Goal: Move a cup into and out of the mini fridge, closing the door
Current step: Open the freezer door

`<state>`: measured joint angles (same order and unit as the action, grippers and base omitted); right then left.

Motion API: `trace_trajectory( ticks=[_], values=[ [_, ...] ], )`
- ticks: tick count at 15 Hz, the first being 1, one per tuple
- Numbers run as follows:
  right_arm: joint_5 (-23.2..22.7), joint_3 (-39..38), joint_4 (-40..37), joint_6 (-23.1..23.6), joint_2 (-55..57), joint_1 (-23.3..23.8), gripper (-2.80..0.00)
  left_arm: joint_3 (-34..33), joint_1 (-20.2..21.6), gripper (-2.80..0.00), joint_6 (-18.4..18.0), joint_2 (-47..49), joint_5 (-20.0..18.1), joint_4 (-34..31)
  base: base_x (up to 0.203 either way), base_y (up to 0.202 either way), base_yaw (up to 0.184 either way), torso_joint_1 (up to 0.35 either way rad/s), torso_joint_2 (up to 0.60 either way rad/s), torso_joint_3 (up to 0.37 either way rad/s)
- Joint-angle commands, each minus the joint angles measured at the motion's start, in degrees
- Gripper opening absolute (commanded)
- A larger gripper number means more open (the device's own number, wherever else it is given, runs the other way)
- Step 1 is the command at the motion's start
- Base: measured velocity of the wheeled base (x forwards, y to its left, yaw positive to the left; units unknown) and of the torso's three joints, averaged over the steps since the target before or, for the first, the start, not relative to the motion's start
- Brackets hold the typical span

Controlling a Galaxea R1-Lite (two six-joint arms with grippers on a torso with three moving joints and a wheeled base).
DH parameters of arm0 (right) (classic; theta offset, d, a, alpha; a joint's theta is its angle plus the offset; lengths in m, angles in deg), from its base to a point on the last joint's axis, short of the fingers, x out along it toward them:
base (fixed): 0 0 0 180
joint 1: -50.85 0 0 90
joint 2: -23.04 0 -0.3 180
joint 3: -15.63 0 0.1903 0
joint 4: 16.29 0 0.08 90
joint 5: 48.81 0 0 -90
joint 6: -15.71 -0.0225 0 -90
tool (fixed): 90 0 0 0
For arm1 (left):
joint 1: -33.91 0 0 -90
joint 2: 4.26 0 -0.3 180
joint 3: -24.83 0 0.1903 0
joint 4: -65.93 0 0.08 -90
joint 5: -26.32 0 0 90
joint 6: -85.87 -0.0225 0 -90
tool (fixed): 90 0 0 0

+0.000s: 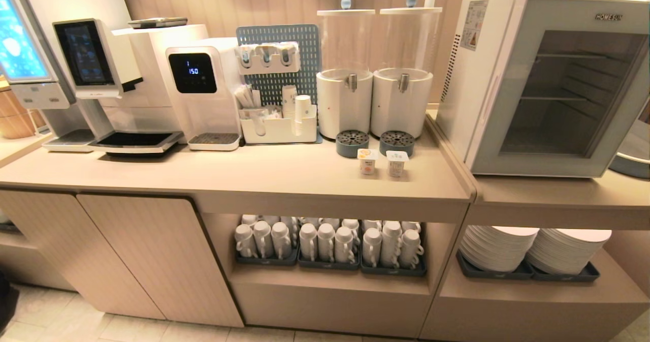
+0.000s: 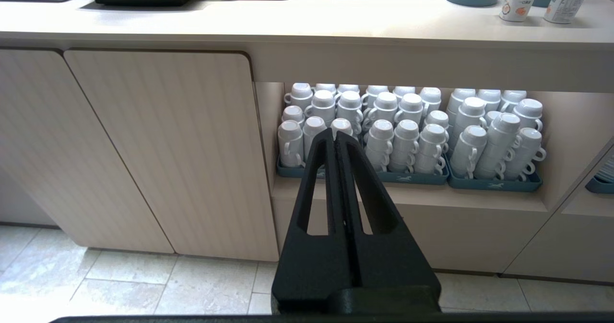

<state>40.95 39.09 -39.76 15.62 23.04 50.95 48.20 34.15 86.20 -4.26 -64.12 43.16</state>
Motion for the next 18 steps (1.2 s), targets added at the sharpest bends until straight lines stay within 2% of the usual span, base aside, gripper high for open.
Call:
trace_trajectory(
  ticks=[1,14,18],
  values=[
    [-0.02,-0.01,0.02,0.00,0.09,-0.01,-2.80,0.00,0.02,-2.80,0.08,0.00,0.00,0.02,0.000,0.000,0.000,0.000,0.00,0.000],
    [-0.02,-0.01,0.02,0.00,0.09,-0.03,-2.80,0.09,0.02,-2.80,0.02,0.00,0.00,-0.16,0.000,0.000,0.000,0.000,0.00,0.000],
    [-0.02,-0.01,0.02,0.00,0.09,-0.06,-2.80,0.09,0.02,-2.80,0.02,0.00,0.00,-0.16,0.001,-0.163,0.002,0.003,0.00,0.001]
  ],
)
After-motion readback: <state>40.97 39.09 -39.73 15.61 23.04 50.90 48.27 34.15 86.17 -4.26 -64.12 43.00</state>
